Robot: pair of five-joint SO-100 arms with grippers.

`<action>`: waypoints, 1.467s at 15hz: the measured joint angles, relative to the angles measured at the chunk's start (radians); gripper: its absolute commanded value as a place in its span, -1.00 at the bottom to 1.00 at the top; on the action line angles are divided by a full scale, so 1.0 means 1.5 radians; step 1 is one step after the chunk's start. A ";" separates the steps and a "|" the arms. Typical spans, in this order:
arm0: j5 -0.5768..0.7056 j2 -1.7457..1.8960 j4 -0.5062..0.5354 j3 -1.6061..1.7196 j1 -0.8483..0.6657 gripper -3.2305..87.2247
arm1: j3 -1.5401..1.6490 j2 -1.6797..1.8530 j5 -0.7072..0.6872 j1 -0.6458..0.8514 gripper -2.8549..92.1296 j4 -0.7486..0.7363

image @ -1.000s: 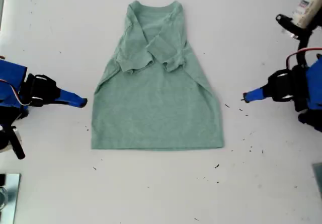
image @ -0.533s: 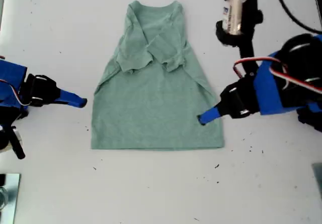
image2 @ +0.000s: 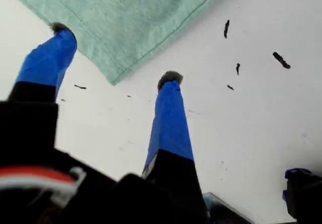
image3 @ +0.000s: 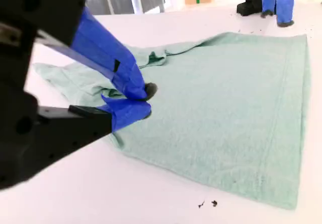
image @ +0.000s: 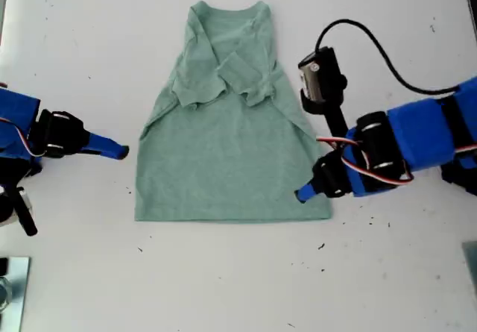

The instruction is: Fold t shirt

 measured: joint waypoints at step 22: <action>0.000 0.000 0.000 0.000 0.000 -0.93 | -0.274 -0.135 -0.083 -0.014 -0.98 0.054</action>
